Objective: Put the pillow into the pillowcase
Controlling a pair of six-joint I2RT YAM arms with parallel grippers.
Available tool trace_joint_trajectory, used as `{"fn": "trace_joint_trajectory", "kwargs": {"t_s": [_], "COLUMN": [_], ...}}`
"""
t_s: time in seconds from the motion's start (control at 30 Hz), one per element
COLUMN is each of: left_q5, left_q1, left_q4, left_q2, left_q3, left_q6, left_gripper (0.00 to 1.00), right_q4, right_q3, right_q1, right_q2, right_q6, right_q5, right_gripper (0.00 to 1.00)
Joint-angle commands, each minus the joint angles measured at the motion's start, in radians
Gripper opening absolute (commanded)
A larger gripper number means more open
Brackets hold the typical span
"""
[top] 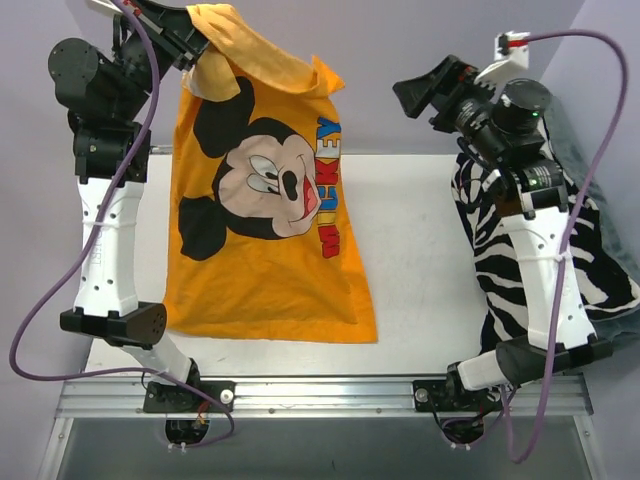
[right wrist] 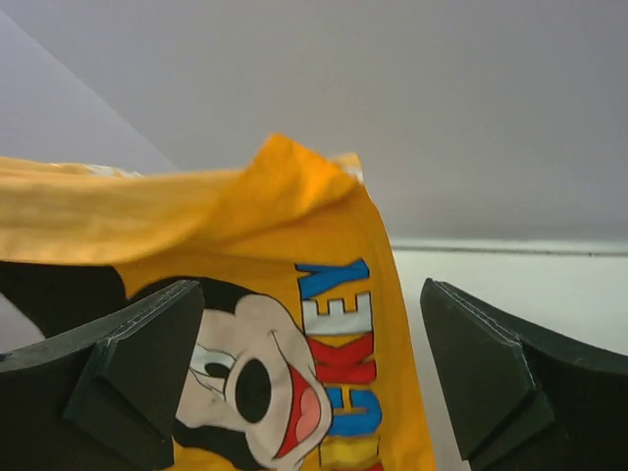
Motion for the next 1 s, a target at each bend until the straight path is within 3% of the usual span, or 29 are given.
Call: {"fn": "trace_joint_trajectory", "kwargs": {"t_s": [0.0, 0.07, 0.2, 0.43, 0.6, 0.73, 0.97], "left_q5": [0.097, 0.108, 0.174, 0.203, 0.226, 0.234, 0.24], "left_q1": [-0.007, -0.004, -0.004, -0.03, -0.045, -0.045, -0.137], "left_q4": [0.228, 0.191, 0.292, 0.336, 0.339, 0.336, 0.291], "left_q2": [-0.1, -0.067, -0.052, -0.08, -0.109, -0.135, -0.147], "left_q3": [0.108, 0.191, 0.191, 0.174, 0.132, 0.081, 0.006], "left_q6": [-0.024, -0.033, -0.116, -0.154, -0.154, -0.151, -0.119], "left_gripper": [0.0, 0.0, 0.0, 0.0, 0.0, 0.0, 0.0], "right_q4": [-0.028, -0.044, -0.064, -0.071, -0.019, -0.024, 0.019], "right_q3": [-0.029, -0.055, 0.009, 0.351, 0.353, 0.385, 0.451], "right_q1": [0.055, 0.084, 0.165, 0.374, 0.446, 0.55, 0.655], "right_q2": [0.032, 0.067, 0.129, 0.244, 0.252, 0.256, 0.314], "right_q6": [-0.029, -0.067, -0.081, -0.417, -0.438, -0.591, -0.629], "right_q5": [-0.04, -0.057, -0.065, 0.058, -0.083, -0.031, 0.041], "right_gripper": [1.0, 1.0, 1.0, 1.0, 1.0, 1.0, 1.0]}}
